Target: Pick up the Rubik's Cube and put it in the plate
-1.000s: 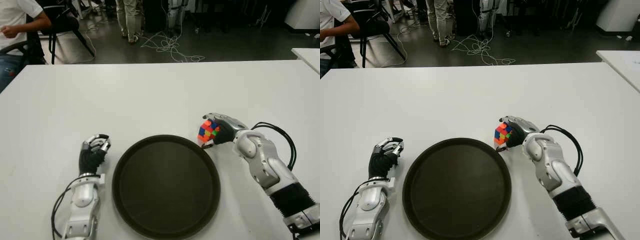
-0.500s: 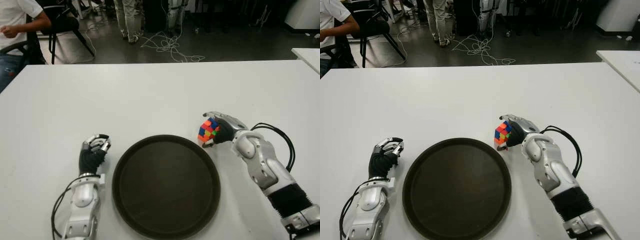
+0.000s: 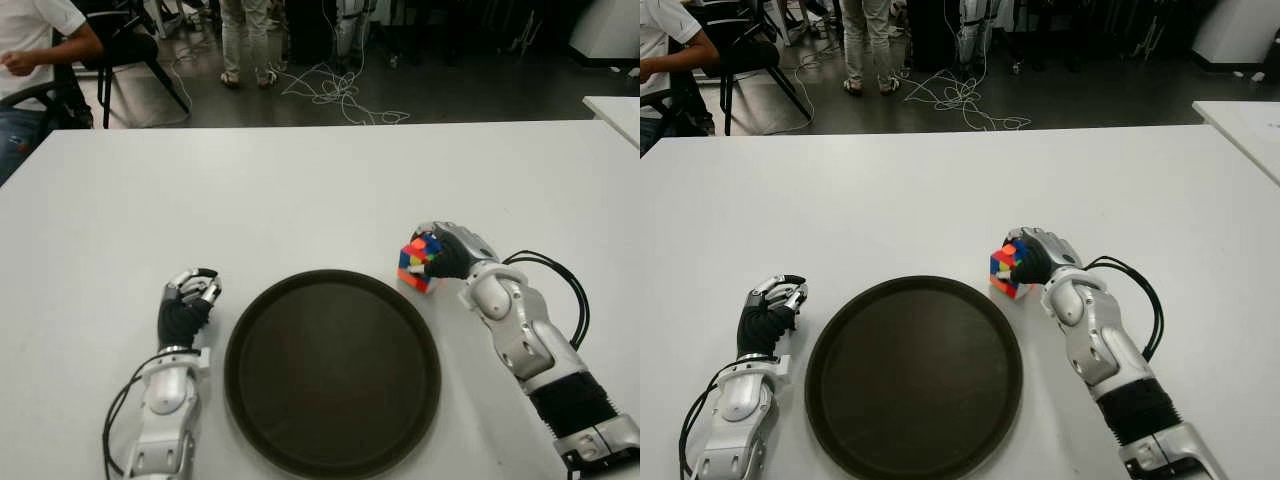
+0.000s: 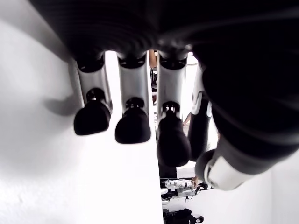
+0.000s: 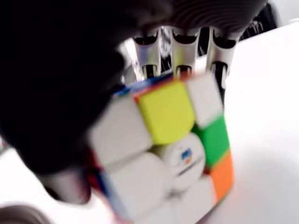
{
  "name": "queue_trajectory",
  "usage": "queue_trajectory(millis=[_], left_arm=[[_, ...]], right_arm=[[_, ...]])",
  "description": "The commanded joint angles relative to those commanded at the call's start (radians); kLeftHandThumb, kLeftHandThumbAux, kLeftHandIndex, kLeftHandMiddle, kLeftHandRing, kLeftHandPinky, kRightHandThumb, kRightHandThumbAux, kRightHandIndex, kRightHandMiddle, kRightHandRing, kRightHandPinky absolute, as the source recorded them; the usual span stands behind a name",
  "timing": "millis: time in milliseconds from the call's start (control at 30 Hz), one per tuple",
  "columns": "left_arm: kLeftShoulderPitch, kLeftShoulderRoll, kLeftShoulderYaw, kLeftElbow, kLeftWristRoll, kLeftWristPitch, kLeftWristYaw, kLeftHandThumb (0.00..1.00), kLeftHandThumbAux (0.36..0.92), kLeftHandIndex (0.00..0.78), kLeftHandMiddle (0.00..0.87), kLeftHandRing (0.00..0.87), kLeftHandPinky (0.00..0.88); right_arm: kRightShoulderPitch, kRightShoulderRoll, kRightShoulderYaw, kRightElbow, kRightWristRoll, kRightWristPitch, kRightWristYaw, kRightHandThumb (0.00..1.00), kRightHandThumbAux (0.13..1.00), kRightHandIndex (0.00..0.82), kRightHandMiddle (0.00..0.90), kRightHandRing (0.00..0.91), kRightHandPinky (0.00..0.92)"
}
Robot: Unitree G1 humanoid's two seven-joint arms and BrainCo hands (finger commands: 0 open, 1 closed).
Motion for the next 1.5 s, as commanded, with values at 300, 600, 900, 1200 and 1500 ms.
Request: queue_trajectory(millis=[300, 600, 900, 1200, 1500], left_arm=[[0.001, 0.001, 0.000, -0.001, -0.002, -0.008, -0.003, 0.709, 0.703, 0.442, 0.786, 0.796, 0.776], [-0.001, 0.001, 0.001, 0.001, 0.000, -0.002, 0.001, 0.709, 0.703, 0.441, 0.780, 0.788, 0.770], [-0.003, 0.002, -0.001, 0.003, 0.007, -0.004, 0.003, 0.709, 0.703, 0.442, 0.783, 0.792, 0.775], [-0.003, 0.004, -0.001, 0.004, 0.009, -0.003, 0.003, 0.709, 0.703, 0.441, 0.785, 0.796, 0.776], [-0.004, 0.001, 0.002, 0.001, 0.003, 0.009, 0.004, 0.709, 0.703, 0.441, 0.783, 0.795, 0.777]], right_arm=[[-0.005, -0.004, 0.002, 0.018, 0.000, -0.019, -0.019, 0.674, 0.735, 0.423, 0.590, 0.621, 0.628], [-0.009, -0.006, 0.001, 0.029, 0.002, -0.031, -0.029, 0.675, 0.735, 0.424, 0.616, 0.650, 0.662], [-0.012, -0.008, -0.003, 0.032, 0.004, -0.039, -0.030, 0.674, 0.736, 0.423, 0.568, 0.635, 0.640], [-0.004, 0.002, -0.017, 0.017, 0.003, -0.039, -0.066, 0.675, 0.734, 0.424, 0.591, 0.642, 0.632], [0.023, 0.041, -0.104, -0.024, 0.067, -0.076, -0.166, 0.685, 0.729, 0.432, 0.717, 0.738, 0.738]])
